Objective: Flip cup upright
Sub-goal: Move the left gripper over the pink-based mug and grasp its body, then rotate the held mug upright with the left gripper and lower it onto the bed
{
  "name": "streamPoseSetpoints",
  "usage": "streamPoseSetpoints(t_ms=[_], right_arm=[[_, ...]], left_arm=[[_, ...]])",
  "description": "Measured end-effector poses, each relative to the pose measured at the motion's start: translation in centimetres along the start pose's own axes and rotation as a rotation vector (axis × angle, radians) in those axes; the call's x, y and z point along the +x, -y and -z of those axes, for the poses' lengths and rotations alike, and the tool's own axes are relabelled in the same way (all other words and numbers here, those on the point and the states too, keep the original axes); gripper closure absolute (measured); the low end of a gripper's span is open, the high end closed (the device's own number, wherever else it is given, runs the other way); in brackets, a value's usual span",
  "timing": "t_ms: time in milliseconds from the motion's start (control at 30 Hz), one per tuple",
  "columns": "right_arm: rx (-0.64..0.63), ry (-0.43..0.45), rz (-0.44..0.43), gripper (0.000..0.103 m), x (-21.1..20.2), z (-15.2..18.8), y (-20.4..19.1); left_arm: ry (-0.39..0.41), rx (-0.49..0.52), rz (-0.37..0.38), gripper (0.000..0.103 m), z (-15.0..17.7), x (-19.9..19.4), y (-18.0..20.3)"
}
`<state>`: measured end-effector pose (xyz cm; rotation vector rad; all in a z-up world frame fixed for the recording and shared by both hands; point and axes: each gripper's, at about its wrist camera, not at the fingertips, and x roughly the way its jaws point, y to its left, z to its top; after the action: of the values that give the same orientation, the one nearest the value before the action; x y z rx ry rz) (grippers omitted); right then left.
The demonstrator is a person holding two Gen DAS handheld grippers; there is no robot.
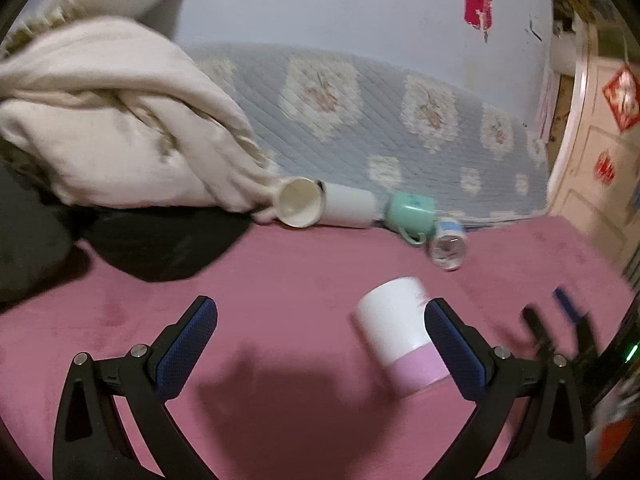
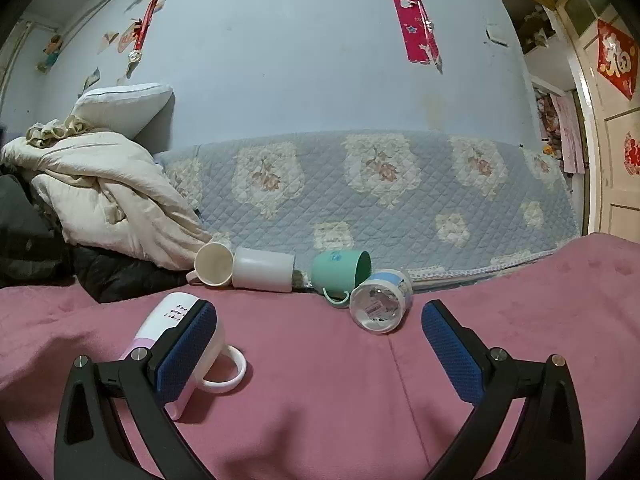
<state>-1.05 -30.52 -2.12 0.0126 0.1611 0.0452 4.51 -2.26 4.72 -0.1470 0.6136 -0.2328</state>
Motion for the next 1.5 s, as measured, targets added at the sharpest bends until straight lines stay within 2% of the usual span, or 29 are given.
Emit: streamPoseSetpoints(t_ms=[167,233,467,533,700,833,867,967,1067,1133,1200,1300,1367,1500], right_arm=[[0.016,-0.017,0.018,0.000,0.1,0.0,0.4],[0.013,-0.017,0.024,0.000,0.1,0.0,0.4],[0.017,-0.006,0.039,0.000,-0.2,0.0,0.4],[0.037,0.016,0.039,0.000,-0.8,0.1,0.7],[0.042,0.009,0.038,0.000,-0.8,0.1,0.7],[0.052,0.017,0.045,0.000,-0.9,0.0,1.1],[0.060,0.021,0.046,0.000,-1.0,-0.1,1.3],[0.081,0.017,0.041,0.000,-0.9,0.0,1.9],[0.100,0.006,0.045,0.000,-0.6,0.0,2.4],[0.111,0.006,0.050,0.000,-0.7,0.0,2.7],[0.122,0.011,0.052,0.000,-0.8,0.0,3.0],[0.124,0.008,0.055,0.000,-0.7,0.0,3.1],[0.120,0.003,0.055,0.000,-0.6,-0.1,3.0],[0.118,0.003,0.056,0.000,-0.6,-0.1,2.9]], left_arm=[[-0.271,-0.144,0.093,0.001,-2.6,5.0,0.0],[-0.339,-0.176,0.157,0.001,-2.7,6.6,0.4],[-0.490,-0.286,0.293,0.001,-2.6,12.2,1.6],[-0.544,-0.314,0.300,0.002,-2.0,14.1,1.7],[-0.609,-0.336,0.297,0.002,-0.6,17.0,1.7],[-0.659,-0.352,0.344,0.017,0.7,18.0,1.5],[-0.647,-0.347,0.339,0.025,0.7,17.9,1.4],[-0.584,-0.337,0.340,0.026,0.5,17.4,1.2],[-0.503,-0.227,0.326,0.026,-0.2,15.7,2.2],[-0.416,-0.134,0.265,0.026,-0.9,14.1,3.2],[-0.287,-0.045,0.175,0.026,-1.5,11.6,3.8],[-0.140,0.088,0.057,0.026,-1.7,9.0,4.7],[-0.068,0.119,0.026,0.026,-1.5,7.7,4.5],[0.008,0.194,-0.013,0.026,-0.9,6.8,4.6]])
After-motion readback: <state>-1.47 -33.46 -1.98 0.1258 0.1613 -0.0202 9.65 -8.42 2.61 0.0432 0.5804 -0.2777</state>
